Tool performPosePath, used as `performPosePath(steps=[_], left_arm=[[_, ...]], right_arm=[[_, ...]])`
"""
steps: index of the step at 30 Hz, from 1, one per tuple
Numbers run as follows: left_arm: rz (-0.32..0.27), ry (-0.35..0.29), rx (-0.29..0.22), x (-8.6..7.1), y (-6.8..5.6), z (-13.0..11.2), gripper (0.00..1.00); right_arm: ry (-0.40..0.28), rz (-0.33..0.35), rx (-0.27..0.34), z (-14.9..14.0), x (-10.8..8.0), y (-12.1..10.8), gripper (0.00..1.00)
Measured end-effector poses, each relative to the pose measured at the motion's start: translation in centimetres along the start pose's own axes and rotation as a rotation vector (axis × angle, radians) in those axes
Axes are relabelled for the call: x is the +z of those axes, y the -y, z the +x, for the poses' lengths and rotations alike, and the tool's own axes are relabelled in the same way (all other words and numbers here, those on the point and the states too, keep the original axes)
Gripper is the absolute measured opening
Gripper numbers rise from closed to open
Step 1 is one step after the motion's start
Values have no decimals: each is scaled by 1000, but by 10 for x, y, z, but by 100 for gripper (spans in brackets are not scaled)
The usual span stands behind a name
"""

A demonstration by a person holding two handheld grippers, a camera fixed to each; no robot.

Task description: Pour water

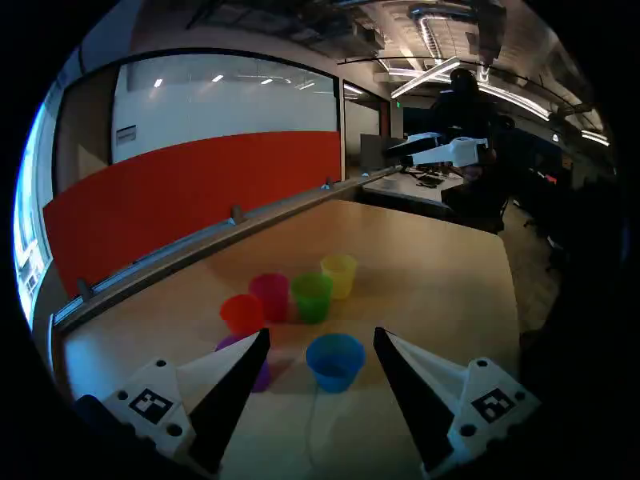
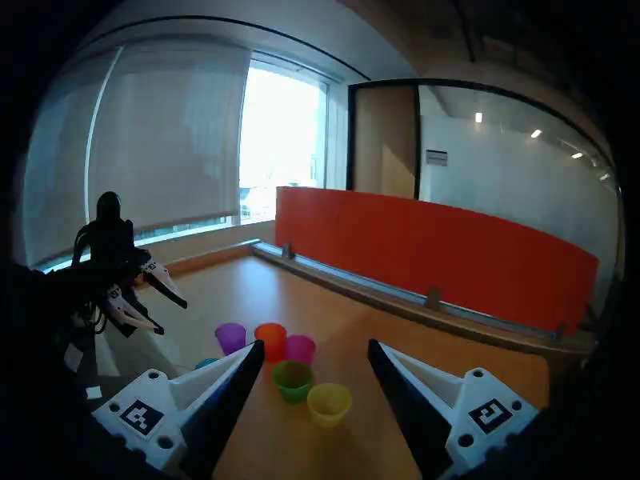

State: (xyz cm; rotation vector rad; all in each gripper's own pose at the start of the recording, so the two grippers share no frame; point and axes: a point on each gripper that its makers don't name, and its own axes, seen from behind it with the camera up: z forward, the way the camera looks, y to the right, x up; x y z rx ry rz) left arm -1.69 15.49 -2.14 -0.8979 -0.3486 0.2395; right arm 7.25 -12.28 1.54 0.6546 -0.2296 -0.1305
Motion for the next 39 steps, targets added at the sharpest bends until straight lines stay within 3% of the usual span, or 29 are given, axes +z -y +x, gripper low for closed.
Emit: performPosePath(steps=[14,23,39], left_arm=[[-64,119,34,32,-12,-52,96],[-102,163,39,54,-20,-72,96],[-119,216,59,85,-18,-95,97]], right_arm=[[59,22,-1,-25,20,-2,100],[74,20,0,-34,29,-8,100],[90,14,6,-42,41,-21,100]])
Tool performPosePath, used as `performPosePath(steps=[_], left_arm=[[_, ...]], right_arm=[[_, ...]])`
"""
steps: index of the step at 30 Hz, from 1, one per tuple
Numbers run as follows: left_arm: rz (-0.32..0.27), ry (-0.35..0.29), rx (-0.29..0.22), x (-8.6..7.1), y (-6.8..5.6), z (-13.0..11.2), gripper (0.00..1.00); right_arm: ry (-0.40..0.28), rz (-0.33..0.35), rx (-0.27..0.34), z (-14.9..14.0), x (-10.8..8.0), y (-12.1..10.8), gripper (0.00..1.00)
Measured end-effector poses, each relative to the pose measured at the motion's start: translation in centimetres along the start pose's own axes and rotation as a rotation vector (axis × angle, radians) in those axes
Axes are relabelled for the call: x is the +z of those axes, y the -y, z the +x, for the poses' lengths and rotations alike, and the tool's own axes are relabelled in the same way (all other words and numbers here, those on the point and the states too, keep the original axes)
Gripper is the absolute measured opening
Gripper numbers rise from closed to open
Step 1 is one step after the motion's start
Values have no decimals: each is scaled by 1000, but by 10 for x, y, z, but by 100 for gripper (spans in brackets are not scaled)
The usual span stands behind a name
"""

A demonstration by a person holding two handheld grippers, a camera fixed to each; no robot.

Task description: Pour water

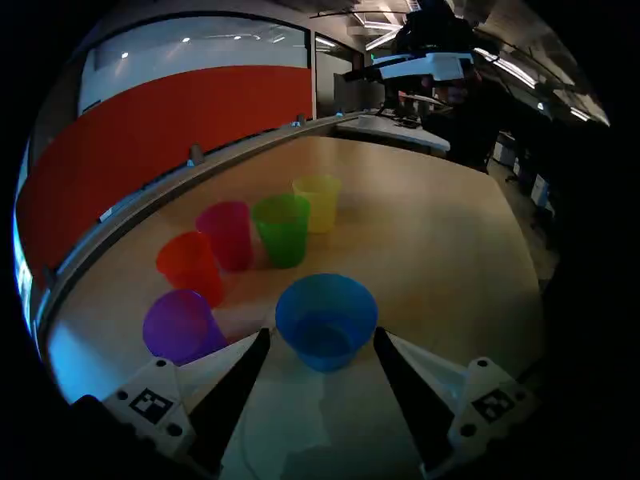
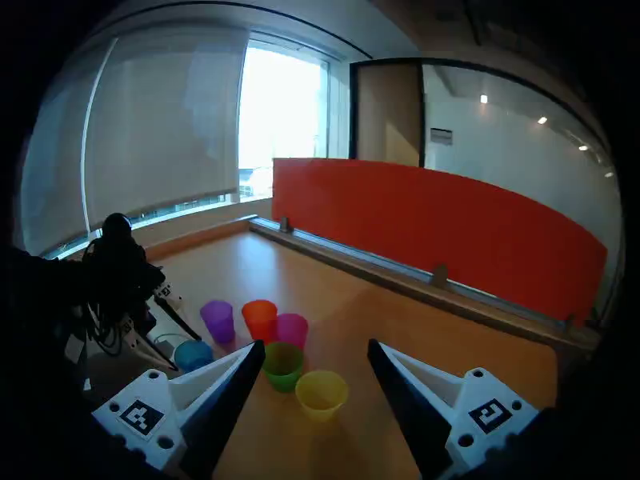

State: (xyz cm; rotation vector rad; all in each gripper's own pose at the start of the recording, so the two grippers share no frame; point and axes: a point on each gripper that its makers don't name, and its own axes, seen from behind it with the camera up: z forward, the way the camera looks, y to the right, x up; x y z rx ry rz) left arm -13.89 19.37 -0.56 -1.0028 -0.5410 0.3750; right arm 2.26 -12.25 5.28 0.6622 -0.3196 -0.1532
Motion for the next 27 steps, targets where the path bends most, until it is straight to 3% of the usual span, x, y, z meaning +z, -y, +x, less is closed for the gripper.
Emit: performPosePath(steps=[18,22,27], left_arm=[[-27,-2,-2,23,-2,4,96],[-26,-4,1,26,-3,5,87],[-14,-4,-4,27,-1,5,86]], right_arm=[[10,-4,18,-9,8,-10,100],[11,-5,19,-10,7,-12,100],[12,-7,20,-12,7,-14,100]])
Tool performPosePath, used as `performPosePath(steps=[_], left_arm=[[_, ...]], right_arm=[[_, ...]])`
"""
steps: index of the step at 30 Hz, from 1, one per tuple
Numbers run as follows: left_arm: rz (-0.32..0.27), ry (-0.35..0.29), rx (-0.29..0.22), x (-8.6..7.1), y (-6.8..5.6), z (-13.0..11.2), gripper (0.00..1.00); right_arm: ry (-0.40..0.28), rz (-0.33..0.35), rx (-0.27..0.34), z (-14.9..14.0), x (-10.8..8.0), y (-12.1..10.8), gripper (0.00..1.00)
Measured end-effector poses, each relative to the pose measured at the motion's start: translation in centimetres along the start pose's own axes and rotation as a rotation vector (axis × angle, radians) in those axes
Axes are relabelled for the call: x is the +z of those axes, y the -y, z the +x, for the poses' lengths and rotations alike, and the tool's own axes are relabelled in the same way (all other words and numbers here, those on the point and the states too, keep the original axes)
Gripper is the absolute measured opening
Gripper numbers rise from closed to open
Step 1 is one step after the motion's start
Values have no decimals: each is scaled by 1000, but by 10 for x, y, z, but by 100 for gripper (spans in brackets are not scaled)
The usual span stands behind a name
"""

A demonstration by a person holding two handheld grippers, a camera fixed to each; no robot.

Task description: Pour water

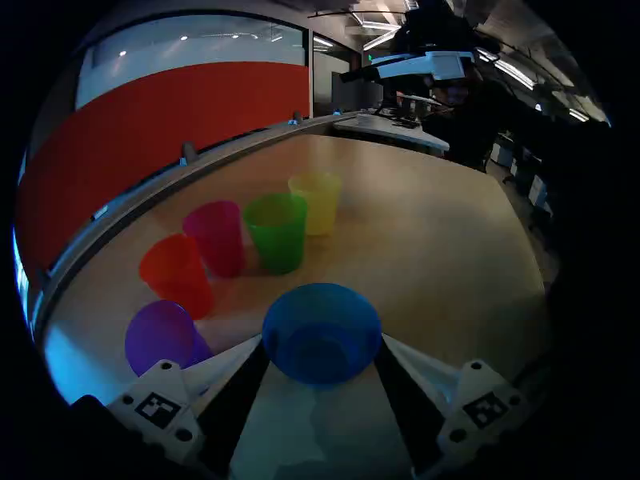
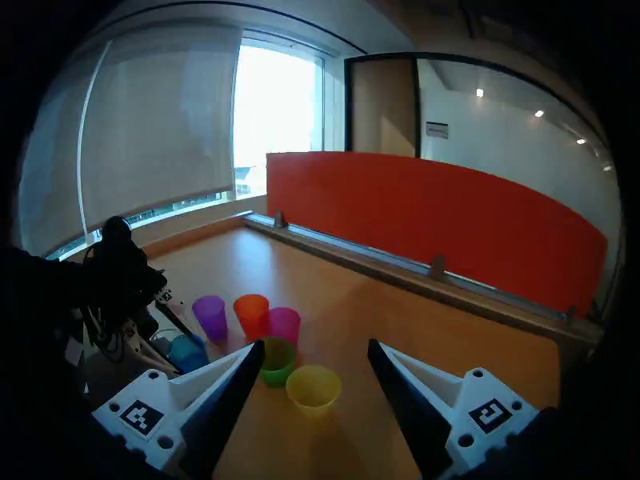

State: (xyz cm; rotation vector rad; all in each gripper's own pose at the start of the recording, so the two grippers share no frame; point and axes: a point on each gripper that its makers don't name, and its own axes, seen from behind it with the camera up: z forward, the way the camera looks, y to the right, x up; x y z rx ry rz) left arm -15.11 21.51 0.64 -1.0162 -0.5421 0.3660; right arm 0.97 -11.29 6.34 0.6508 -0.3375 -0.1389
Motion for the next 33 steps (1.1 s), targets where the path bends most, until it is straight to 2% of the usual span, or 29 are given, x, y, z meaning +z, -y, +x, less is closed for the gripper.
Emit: performPosePath(steps=[6,12,20,33], left_arm=[[20,-5,-7,-2,4,1,86],[27,-50,-29,-13,6,14,86],[54,-150,-68,-37,15,48,86],[141,-278,-29,-80,31,98,86]], right_arm=[[-5,2,3,0,-1,1,100],[-12,4,6,2,0,4,100],[-21,12,6,4,6,11,100],[-6,31,-32,-1,22,23,100]])
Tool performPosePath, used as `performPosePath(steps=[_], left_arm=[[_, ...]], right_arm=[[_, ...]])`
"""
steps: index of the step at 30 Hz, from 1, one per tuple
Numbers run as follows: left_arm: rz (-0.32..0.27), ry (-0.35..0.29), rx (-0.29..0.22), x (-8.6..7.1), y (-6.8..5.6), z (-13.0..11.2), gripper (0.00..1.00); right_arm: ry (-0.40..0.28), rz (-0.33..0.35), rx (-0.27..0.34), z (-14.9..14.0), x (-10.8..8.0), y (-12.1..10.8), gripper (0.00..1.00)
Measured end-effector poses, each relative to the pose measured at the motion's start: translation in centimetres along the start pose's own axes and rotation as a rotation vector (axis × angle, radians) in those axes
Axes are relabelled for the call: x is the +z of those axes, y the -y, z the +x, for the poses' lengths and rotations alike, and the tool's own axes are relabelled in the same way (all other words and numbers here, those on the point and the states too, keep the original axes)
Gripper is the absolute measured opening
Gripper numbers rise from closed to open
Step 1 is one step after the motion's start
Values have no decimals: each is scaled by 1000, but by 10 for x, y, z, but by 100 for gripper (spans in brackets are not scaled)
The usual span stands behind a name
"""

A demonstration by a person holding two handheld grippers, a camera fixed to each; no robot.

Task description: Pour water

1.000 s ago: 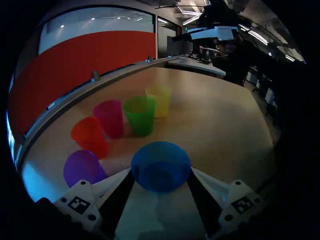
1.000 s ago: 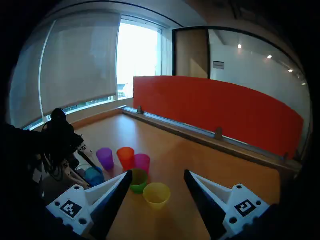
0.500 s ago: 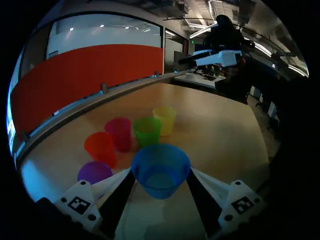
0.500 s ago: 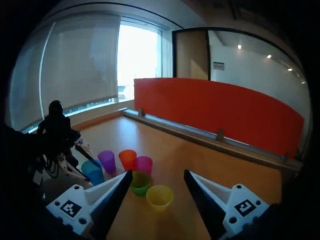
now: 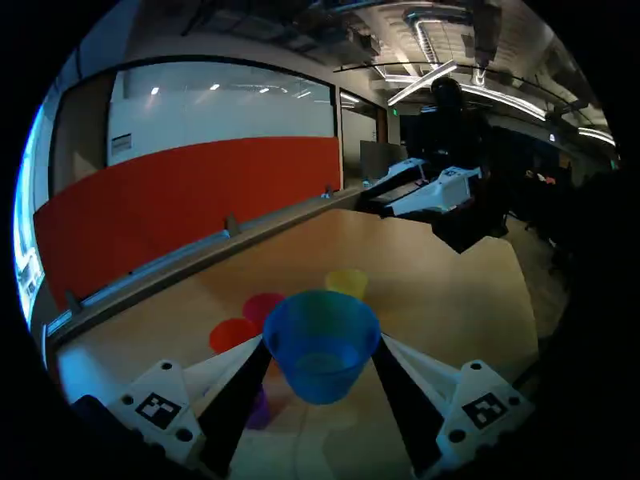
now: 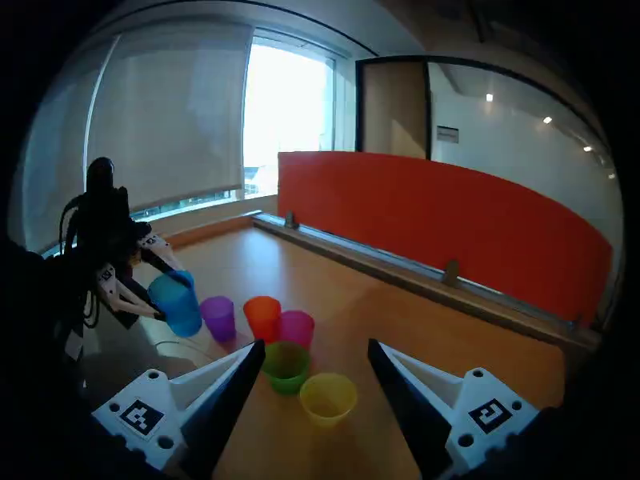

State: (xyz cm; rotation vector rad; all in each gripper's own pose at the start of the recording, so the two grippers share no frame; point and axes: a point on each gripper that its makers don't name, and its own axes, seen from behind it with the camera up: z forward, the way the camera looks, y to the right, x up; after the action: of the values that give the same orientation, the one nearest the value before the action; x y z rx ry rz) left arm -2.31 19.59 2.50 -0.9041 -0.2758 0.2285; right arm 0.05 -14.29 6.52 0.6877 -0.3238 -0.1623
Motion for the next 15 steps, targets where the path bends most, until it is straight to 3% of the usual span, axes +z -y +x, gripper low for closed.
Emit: performPosePath(steps=[15], left_arm=[[85,-158,-17,-28,24,59,86]], right_arm=[[30,24,-17,-17,27,1,100]])
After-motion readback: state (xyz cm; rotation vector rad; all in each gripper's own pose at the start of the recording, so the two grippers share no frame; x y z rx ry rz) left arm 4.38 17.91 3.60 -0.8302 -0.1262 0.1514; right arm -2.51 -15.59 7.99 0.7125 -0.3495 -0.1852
